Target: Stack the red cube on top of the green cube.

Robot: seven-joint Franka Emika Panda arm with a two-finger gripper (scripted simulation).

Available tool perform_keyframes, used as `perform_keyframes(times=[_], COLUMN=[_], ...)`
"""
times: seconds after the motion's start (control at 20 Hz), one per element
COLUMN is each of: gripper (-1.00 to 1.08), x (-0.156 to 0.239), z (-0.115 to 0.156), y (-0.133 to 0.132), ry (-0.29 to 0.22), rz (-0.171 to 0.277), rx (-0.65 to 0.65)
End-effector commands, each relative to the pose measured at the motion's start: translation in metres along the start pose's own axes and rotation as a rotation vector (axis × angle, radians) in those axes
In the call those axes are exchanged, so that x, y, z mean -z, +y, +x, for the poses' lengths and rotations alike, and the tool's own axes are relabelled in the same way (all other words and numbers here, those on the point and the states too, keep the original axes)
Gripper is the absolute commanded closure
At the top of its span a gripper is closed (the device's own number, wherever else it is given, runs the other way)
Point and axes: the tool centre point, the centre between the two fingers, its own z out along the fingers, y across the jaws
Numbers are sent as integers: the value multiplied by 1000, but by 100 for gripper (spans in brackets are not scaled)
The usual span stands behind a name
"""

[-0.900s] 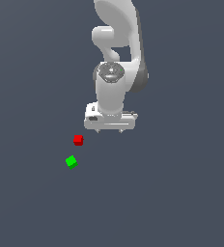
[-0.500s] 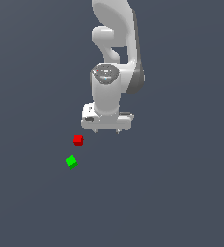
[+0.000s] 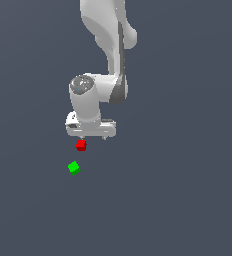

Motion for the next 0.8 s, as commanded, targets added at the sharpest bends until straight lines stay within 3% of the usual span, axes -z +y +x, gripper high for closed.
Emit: perform_keyframes(times=[0.0, 0.35, 0.75], gripper=[-92, -92, -92], x=[-12, -34, -39], z=[-5, -10, -12], y=[24, 65, 73], ry=[5, 14, 15], rz=[4, 12, 14], rx=[-5, -13, -16])
